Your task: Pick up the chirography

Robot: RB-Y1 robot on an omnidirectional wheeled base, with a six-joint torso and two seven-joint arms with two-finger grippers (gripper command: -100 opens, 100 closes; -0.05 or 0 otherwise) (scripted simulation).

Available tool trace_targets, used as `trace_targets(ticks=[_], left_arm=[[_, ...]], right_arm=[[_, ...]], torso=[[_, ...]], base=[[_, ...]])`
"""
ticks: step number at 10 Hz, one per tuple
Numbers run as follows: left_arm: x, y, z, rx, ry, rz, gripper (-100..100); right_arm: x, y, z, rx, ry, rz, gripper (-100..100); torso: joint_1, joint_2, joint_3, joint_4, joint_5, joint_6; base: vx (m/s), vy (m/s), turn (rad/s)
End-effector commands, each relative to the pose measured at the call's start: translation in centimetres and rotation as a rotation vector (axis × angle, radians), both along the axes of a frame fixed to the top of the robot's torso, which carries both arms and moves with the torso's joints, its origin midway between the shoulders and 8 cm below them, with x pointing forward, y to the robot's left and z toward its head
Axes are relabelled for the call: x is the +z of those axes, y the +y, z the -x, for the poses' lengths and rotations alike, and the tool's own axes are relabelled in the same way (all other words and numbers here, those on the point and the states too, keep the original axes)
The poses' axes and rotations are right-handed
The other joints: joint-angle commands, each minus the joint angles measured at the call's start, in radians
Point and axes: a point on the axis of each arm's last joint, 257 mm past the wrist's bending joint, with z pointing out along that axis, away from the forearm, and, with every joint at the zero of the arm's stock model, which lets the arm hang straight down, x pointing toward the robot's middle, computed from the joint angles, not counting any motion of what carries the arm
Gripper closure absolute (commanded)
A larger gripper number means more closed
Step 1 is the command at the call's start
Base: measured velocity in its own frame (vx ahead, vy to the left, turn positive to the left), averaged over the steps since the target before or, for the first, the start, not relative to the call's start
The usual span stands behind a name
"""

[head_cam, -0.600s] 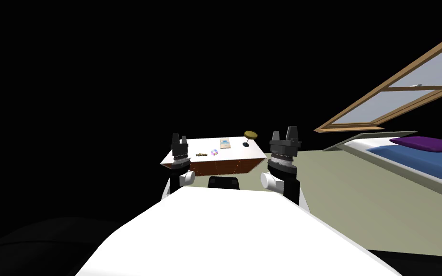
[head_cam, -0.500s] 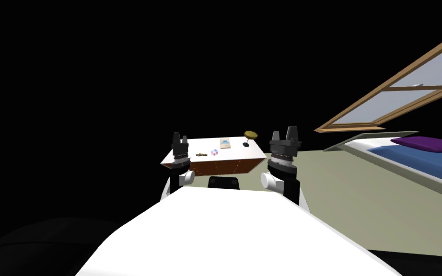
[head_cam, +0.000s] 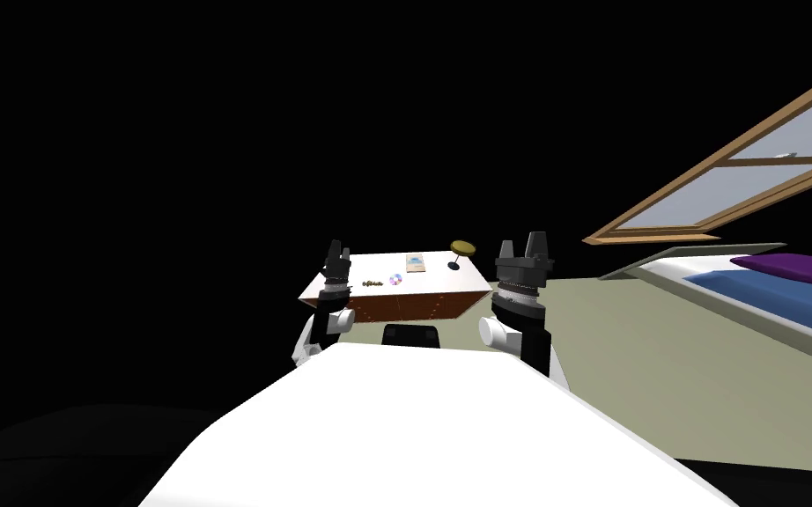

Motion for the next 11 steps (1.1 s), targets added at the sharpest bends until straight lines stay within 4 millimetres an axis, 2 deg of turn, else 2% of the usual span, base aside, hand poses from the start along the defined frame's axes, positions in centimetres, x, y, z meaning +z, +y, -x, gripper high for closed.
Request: trace_targets(ticks=[1, 4, 5, 6, 7, 10, 11], left_arm=[[-1.0, 0.4, -1.7, -0.014, 0.045, -0.002, -100], [-2.2, 0.8, -3.5, -0.018, 0.105, 0.006, -100], [-2.8, 1.0, -4.9, -0.023, 0.136, 0.014, -100], [-3.1, 1.1, -5.0, -0.021, 0.15, 0.016, -100], [-3.6, 1.3, -6.4, -0.026, 0.176, 0.027, -100], [-5.2, 1.8, -8.3, -0.025, 0.248, 0.047, -100], [-5.5, 1.9, -9.7, -0.031, 0.269, 0.064, -100]], right_arm=[[0.0, 0.0, 0.0, 0.0, 0.0, 0.0, 0], [0.0, 0.0, 0.0, 0.0, 0.0, 0.0, 0], [0.0, 0.0, 0.0, 0.0, 0.0, 0.0, 0], [0.0, 0.0, 0.0, 0.0, 0.0, 0.0, 0], [0.0, 0.0, 0.0, 0.0, 0.0, 0.0, 0], [0.0, 0.0, 0.0, 0.0, 0.0, 0.0, 0], [0.0, 0.0, 0.0, 0.0, 0.0, 0.0, 0]], torso=[[0.0, 0.0, 0.0, 0.0, 0.0, 0.0], [0.001, 0.0, 0.0, 0.0, 0.0, 0.0], [0.0, 0.0, 0.0, 0.0, 0.0, 0.0], [0.0, 0.0, 0.0, 0.0, 0.0, 0.0], [0.0, 0.0, 0.0, 0.0, 0.0, 0.0], [0.0, 0.0, 0.0, 0.0, 0.0, 0.0], [0.0, 0.0, 0.0, 0.0, 0.0, 0.0]], base=[[-0.009, 0.019, 0.049], [-0.004, 0.018, 0.021], [-0.008, 0.018, 0.038], [-0.005, 0.016, 0.018], [-0.003, 0.021, 0.039], [-0.005, 0.018, 0.024], [-0.004, 0.019, 0.042]])
